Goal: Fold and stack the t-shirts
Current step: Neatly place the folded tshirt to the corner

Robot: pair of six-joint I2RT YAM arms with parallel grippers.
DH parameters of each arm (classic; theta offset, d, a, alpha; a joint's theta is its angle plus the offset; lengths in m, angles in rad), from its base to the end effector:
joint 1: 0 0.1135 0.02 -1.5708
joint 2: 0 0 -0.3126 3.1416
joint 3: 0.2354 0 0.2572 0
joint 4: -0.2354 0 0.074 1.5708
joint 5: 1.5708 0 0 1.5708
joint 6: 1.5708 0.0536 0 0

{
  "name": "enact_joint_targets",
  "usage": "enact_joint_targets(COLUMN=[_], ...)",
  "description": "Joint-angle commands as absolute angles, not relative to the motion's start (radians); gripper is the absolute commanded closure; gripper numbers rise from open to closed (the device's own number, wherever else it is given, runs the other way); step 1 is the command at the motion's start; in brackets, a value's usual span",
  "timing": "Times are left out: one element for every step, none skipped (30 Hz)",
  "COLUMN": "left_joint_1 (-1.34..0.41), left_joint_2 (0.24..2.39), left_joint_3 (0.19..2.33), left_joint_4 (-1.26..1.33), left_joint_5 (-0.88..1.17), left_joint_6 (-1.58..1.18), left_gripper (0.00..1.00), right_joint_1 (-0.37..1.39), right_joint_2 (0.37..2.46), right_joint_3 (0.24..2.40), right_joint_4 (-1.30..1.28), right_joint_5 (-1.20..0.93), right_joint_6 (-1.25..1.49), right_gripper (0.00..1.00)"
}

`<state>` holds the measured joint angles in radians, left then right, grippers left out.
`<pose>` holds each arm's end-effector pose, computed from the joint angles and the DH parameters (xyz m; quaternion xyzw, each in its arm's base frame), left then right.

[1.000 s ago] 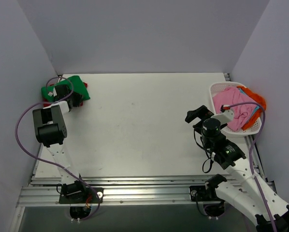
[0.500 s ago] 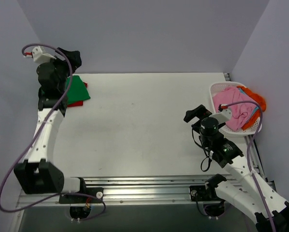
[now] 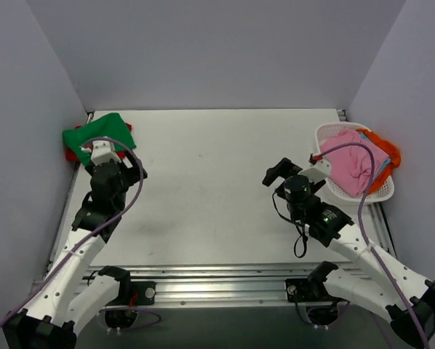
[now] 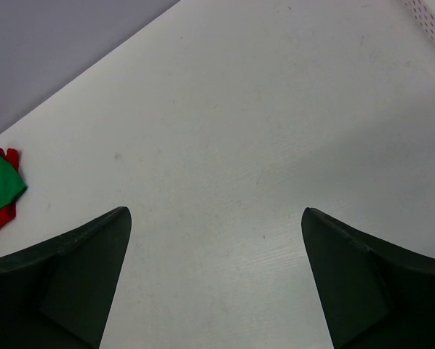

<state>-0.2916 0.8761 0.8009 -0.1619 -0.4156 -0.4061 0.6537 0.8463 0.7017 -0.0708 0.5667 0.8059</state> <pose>0.1914 -0.0349 0.3658 -0.1714 0.7603 -0.0545 0.6242 0.1647 0.0899 0.3454 0.2317 0.7325 0.2390 0.5939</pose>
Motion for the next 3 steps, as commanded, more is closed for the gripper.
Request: enact_joint_targets(left_joint_1=[-0.296, -0.298, -0.298], left_joint_2=[0.792, 0.787, 0.791], left_joint_3=[0.796, 0.798, 0.804], left_joint_4=[-0.195, -0.202, -0.218], left_joint_5=[-0.506, -0.541, -0.557], left_joint_6=[-0.348, -0.357, -0.383], left_gripper=[0.09, 0.1, 0.1], right_joint_1=[0.675, 0.681, 0.692], right_joint_2=[0.919, 0.929, 0.936], right_joint_3=[0.756, 0.761, 0.77], right_joint_4=[-0.086, -0.092, -0.097], right_joint_5=[0.644, 0.653, 0.661], right_joint_6=[0.811, 0.818, 0.824], right_gripper=[0.02, 0.02, 0.02])
